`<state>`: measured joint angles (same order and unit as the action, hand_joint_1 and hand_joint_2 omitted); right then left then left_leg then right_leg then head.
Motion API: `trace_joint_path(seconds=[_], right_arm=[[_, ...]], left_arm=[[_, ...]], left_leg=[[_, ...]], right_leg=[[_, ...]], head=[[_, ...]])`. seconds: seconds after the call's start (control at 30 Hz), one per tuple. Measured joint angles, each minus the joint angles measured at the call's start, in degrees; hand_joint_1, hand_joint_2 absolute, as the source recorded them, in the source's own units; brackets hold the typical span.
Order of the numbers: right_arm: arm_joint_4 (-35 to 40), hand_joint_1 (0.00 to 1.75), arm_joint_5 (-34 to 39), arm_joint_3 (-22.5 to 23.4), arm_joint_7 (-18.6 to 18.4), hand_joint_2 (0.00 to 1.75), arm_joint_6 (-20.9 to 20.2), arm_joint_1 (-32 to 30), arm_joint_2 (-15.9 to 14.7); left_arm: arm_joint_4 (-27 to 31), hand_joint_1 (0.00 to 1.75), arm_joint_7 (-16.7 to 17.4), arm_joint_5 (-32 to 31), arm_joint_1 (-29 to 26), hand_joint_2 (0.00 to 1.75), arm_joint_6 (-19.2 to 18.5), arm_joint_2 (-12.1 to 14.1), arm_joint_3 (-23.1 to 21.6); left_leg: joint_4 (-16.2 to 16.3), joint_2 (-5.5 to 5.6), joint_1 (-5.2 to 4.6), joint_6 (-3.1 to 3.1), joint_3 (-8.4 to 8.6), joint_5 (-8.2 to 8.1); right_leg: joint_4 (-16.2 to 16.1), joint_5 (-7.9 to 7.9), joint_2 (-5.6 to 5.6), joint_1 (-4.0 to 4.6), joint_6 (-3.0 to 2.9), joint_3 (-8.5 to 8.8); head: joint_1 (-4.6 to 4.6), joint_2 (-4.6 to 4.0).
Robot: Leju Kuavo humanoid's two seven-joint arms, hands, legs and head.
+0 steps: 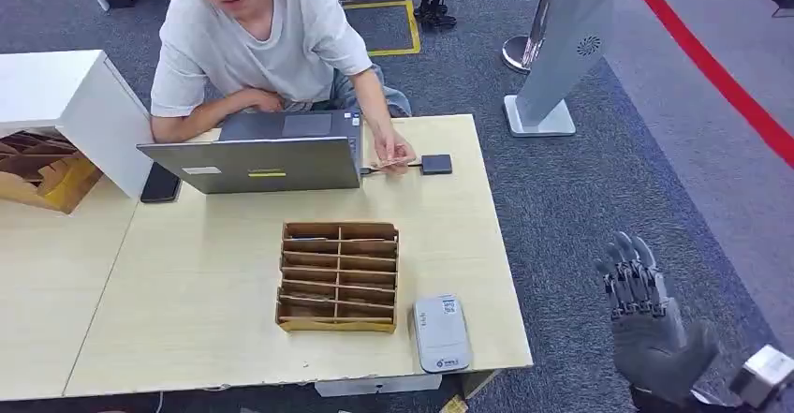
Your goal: Pass the card to the sensor for recognition and then transmit it.
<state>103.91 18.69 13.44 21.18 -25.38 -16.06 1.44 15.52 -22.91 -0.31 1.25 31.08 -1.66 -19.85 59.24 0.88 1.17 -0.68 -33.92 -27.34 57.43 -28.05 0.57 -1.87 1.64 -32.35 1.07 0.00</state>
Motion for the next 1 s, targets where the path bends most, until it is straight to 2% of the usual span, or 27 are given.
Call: trace_joint_path(seconds=[0.3,0.47,0.57,0.67,0.73,0.83,1.0], right_arm=[[-0.2,0.0,-0.61,0.98,-0.17,0.0,-2.47,0.02,1.38],[-1.62,0.0,-1.09,0.96,-0.41,0.0,-3.45,1.07,1.55],[-2.71,0.0,-1.22,0.72,-0.26,0.0,-4.09,1.79,1.75],[-3.21,0.0,-2.12,-0.13,0.35,0.0,-4.24,2.02,1.99],[-3.37,0.0,-3.04,-1.05,0.72,0.0,-4.24,2.03,2.25],[-3.34,0.0,-4.15,-2.66,1.94,0.0,-4.15,1.9,2.6],[-2.3,0.0,-4.98,-5.37,3.12,0.0,-3.96,1.03,3.21]], left_arm=[[-3.09,0.0,7.97,6.15,-0.01,0.0,-7.0,-0.09,6.89],[-3.7,0.0,14.74,6.5,0.21,0.0,-12.16,-0.31,8.18],[-4.11,0.0,20.59,4.55,0.38,0.0,-14.75,-0.31,8.25],[-4.16,0.0,22.89,2.76,0.38,0.0,-15.85,-0.31,8.07],[-4.16,0.0,23.3,1.82,0.38,0.0,-16.35,-0.37,7.68],[-4.16,0.0,21.89,1.1,0.4,0.0,-17.4,-0.77,7.04],[-4.35,0.0,21.92,-4.47,0.7,0.0,-17.88,-1.53,3.88]], left_leg=[[0.0,0.0,0.0,0.0,0.0,0.0],[0.0,0.0,0.0,0.0,0.0,0.0],[0.0,0.01,0.0,0.0,0.01,0.0],[0.0,0.01,0.0,0.0,0.01,0.0],[0.0,0.01,0.0,0.0,0.01,0.0],[0.0,0.01,0.0,0.0,0.01,0.0],[0.0,0.01,0.0,0.0,0.0,0.0]], right_leg=[[0.0,-0.01,0.0,0.0,0.0,0.01],[0.0,0.0,-0.01,0.0,0.0,0.02],[0.0,0.0,-0.01,0.0,0.0,0.03],[0.0,-0.01,-0.02,0.0,0.0,0.03],[0.0,-0.01,-0.02,0.0,-0.01,0.03],[0.0,-0.01,-0.01,0.0,-0.01,0.02],[0.0,-0.01,-0.01,0.0,0.0,0.03]], head=[[-0.02,0.0],[-0.02,0.0],[-0.02,0.0],[-0.02,0.0],[-0.02,0.0],[-0.02,0.0],[-0.02,0.0]])
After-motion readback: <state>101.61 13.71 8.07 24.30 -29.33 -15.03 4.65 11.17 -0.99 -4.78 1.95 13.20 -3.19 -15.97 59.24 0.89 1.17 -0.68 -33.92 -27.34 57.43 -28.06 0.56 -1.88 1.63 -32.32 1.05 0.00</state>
